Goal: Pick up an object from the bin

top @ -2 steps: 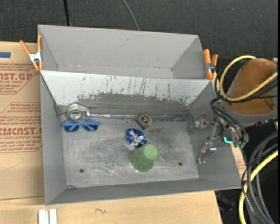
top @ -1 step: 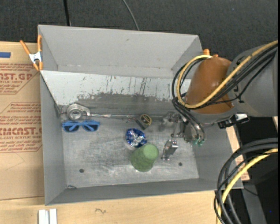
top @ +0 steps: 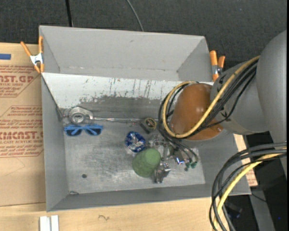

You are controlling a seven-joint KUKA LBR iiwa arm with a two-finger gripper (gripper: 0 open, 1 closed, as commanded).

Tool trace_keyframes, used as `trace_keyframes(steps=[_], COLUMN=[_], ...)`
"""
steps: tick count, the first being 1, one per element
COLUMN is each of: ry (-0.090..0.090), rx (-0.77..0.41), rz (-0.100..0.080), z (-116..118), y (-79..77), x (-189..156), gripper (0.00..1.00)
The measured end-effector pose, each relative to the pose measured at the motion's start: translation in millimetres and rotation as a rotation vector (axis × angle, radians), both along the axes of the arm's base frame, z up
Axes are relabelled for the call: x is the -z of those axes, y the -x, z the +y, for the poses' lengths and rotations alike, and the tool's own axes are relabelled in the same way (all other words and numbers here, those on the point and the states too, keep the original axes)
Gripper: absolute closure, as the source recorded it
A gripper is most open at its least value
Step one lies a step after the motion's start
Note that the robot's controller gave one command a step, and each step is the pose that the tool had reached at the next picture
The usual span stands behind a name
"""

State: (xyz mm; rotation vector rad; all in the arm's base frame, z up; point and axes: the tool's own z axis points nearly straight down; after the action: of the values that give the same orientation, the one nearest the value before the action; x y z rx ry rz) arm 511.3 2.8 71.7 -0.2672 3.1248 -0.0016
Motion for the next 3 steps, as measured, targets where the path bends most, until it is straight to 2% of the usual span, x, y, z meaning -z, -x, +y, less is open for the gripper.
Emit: trace_keyframes(steps=[1,2,3], ry=[0.000,-0.001,-0.002], rx=[-0.001,0.000,-0.097], rz=[0.009,0.001,0.000], z=[0,1,61], y=[1.5,0.3,-45.0], x=[-1,0,-3], gripper=[1.00,0.00,0.00])
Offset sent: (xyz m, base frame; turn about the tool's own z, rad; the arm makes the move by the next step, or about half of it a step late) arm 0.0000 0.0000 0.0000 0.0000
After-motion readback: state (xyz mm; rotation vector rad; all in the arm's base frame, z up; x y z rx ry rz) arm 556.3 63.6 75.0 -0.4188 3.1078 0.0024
